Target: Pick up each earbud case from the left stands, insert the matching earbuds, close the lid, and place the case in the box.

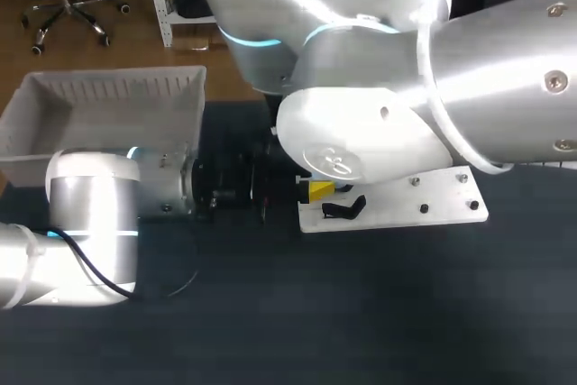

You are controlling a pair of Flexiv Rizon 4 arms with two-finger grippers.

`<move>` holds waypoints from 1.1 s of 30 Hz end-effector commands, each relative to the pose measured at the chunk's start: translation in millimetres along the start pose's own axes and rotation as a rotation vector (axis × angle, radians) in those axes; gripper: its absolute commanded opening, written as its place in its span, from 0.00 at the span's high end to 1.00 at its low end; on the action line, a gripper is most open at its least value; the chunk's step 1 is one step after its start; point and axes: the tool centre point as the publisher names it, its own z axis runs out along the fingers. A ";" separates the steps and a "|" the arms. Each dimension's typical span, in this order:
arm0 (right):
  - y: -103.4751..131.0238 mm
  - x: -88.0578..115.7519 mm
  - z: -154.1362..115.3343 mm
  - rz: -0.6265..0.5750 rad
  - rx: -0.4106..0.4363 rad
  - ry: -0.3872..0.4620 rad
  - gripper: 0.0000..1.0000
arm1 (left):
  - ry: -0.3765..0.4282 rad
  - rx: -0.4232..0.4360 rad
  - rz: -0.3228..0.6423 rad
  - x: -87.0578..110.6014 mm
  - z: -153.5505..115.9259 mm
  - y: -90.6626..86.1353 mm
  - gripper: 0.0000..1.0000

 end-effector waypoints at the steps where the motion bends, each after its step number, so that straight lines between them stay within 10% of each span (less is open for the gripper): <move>1: 1.0 -1.3 2.0 0.001 0.000 0.001 1.00 | -0.003 -0.008 0.004 0.8 0.2 -1.9 1.00; 33: 0.1 -1.6 7.5 0.011 0.008 0.011 1.00 | -0.003 -0.008 0.004 0.8 0.2 -1.9 1.00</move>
